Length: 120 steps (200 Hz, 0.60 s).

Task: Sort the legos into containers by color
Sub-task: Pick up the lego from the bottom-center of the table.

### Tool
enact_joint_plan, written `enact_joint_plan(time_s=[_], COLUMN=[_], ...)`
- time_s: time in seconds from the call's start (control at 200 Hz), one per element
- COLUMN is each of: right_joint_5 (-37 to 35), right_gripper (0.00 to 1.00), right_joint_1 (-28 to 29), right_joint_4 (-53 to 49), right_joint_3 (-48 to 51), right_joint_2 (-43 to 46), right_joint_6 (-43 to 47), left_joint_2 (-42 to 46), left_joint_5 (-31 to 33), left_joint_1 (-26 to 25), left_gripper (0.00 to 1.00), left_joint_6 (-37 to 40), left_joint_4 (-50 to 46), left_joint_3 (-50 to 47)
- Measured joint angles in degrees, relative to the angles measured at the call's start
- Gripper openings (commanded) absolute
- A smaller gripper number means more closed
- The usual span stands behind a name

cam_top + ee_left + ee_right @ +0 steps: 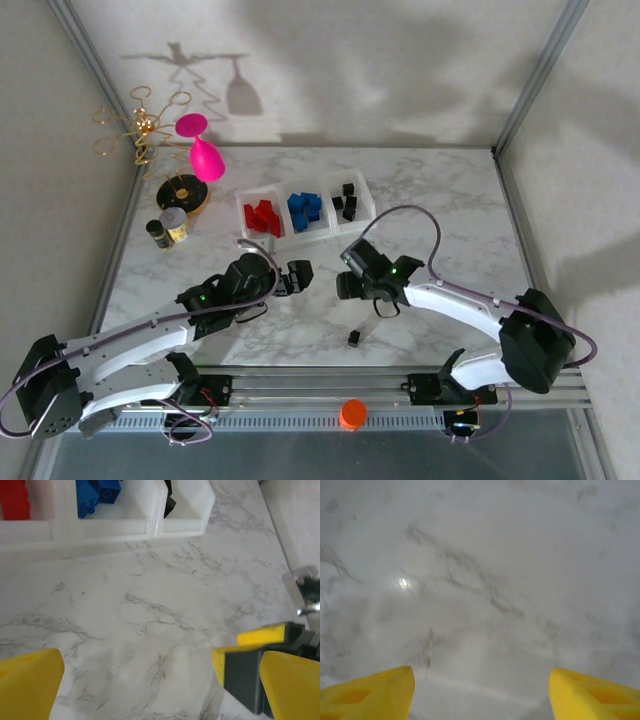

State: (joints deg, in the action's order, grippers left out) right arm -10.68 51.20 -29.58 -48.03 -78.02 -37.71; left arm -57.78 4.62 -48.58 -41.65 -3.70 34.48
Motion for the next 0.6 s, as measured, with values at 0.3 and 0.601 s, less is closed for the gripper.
enact_joint_plan(time_s=[0.3, 0.601], right_joint_5=[-0.2, 0.48], right_gripper=[0.76, 0.62], right_joint_1=[10.29, 14.12], right_joint_4=[-2.6, -1.55], right_joint_3=[5.51, 6.58], right_joint_2=[1.88, -2.16], right_joint_6=[-14.23, -19.76], left_joint_2=[3.37, 2.64], left_joint_5=[0.98, 1.18], left_joint_1=[-0.35, -0.35], left_gripper=[1.0, 1.0], left_joint_6=[-2.21, -2.6], left_joint_4=[-0.52, -0.87], left_joint_3=[-3.87, -4.61])
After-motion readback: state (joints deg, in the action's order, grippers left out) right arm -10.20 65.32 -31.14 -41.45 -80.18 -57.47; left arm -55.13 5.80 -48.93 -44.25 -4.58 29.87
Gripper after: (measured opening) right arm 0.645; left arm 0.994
